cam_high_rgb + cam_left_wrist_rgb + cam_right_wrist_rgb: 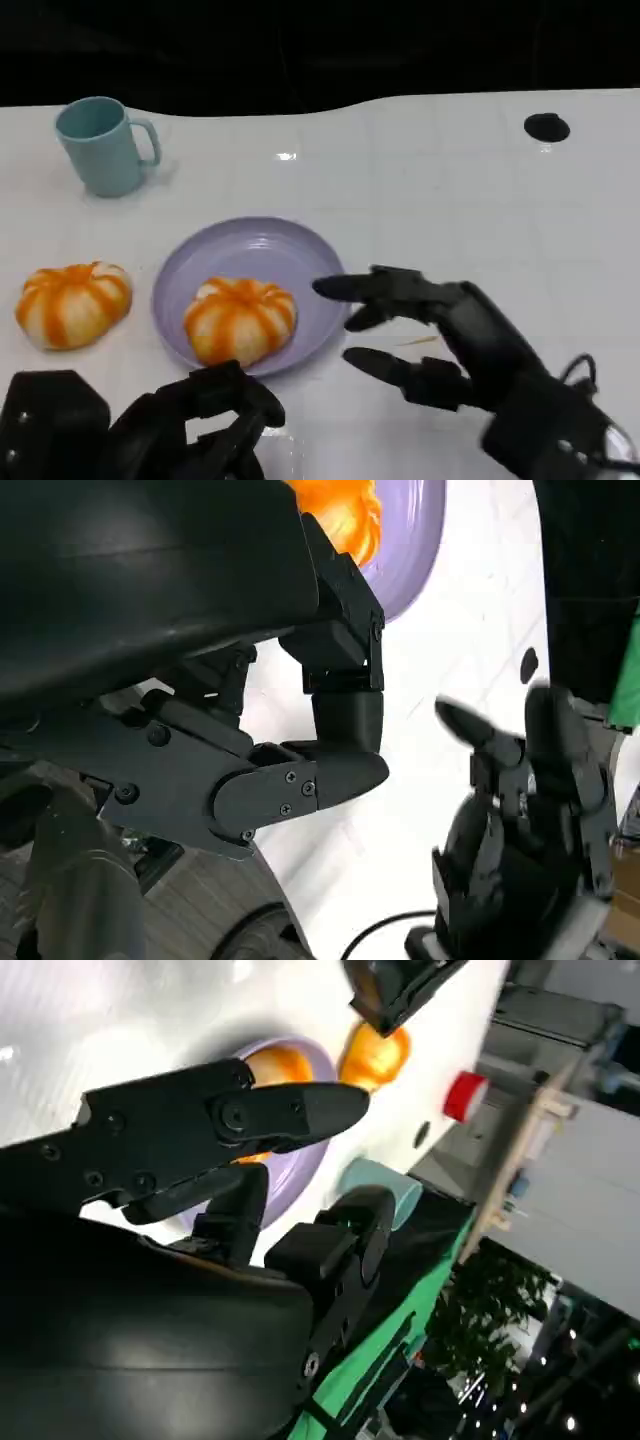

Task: Grasp the bread from the table and place it into the plate.

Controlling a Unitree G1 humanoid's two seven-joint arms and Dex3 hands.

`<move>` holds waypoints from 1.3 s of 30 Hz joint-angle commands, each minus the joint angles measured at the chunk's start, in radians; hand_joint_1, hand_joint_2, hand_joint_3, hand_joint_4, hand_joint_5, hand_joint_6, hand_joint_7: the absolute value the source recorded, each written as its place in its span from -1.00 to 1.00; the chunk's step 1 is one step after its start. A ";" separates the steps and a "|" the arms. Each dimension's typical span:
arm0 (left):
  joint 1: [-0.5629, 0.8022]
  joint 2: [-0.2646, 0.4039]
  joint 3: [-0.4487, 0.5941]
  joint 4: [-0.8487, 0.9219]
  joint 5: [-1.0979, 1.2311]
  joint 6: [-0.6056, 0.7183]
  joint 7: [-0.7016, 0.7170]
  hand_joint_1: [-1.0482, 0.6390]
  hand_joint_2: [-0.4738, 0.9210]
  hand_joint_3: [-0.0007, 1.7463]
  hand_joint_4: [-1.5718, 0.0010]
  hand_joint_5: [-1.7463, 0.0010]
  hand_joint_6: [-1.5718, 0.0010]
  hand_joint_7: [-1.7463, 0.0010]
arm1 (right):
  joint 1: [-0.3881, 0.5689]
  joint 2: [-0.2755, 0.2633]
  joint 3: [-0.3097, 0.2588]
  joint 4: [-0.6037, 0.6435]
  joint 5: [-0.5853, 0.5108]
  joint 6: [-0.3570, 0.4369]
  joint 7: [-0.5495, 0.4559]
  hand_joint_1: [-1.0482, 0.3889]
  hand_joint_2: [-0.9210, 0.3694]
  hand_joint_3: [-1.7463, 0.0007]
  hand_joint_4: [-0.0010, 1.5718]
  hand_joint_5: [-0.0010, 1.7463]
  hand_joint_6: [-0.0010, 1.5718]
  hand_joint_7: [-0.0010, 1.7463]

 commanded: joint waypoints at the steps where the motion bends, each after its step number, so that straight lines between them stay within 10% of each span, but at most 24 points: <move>1: -0.002 0.007 0.007 0.000 0.001 0.002 0.008 -0.25 0.87 -0.20 0.10 -1.00 0.20 -0.66 | 0.079 -0.038 -0.054 -0.052 0.077 -0.064 0.016 0.20 -0.53 -0.01 -0.28 0.61 -0.24 0.19; 13: -0.010 0.002 0.010 0.002 -0.009 0.017 0.013 -0.26 0.89 -0.24 0.10 -1.00 0.19 -0.64 | 0.243 -0.107 -0.135 -0.162 0.127 -0.117 0.041 0.34 -0.10 -0.69 0.07 0.95 0.08 0.64; 39: 0.006 0.033 0.047 0.003 -0.024 0.010 -0.019 -0.26 0.92 -0.31 0.10 -1.00 0.17 -0.60 | 0.427 -0.082 -0.190 -0.241 0.108 -0.017 -0.030 0.53 -0.20 -0.66 0.14 1.00 -0.11 0.82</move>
